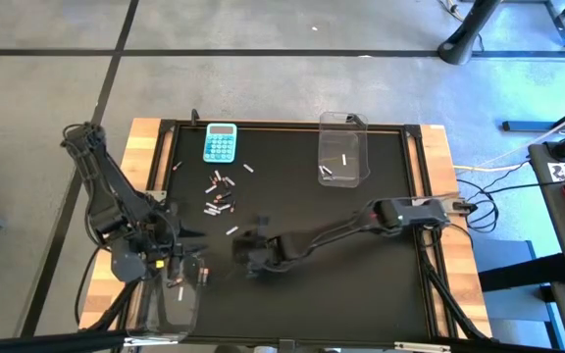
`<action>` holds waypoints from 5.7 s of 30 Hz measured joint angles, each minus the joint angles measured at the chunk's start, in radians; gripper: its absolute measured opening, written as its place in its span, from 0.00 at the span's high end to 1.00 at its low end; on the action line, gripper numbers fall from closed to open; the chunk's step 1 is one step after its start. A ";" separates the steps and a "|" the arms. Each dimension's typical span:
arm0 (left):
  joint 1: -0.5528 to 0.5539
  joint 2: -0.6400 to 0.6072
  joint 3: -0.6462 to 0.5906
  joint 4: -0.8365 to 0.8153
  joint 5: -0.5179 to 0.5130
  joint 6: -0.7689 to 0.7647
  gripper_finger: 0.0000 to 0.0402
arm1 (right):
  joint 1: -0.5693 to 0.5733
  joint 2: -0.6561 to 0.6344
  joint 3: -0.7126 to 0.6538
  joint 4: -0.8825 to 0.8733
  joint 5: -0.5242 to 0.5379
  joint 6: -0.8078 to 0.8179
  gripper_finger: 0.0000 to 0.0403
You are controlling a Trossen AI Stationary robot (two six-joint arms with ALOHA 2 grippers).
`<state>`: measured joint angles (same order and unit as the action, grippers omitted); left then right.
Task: Sort batteries
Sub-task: Put the black battery into the top transparent bin
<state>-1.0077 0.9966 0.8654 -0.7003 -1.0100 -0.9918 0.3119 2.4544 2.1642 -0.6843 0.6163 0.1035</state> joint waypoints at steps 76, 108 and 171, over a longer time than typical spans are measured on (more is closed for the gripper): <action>0.384 1.103 0.686 -0.537 0.975 0.710 1.00 | 0.473 -0.453 -0.687 -0.505 0.422 1.191 0.99; 0.316 1.000 0.678 -0.344 0.580 -0.047 0.52 | 0.473 -0.453 -0.687 -0.475 0.492 1.174 0.99; 0.232 1.104 0.541 -0.346 0.424 -0.617 0.94 | 0.473 -0.453 -0.687 -0.422 0.551 1.166 0.99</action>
<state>-0.7757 2.1001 1.4067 -1.0463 -0.5861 -1.6093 0.7849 2.0010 1.4769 -1.1061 1.1675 1.2694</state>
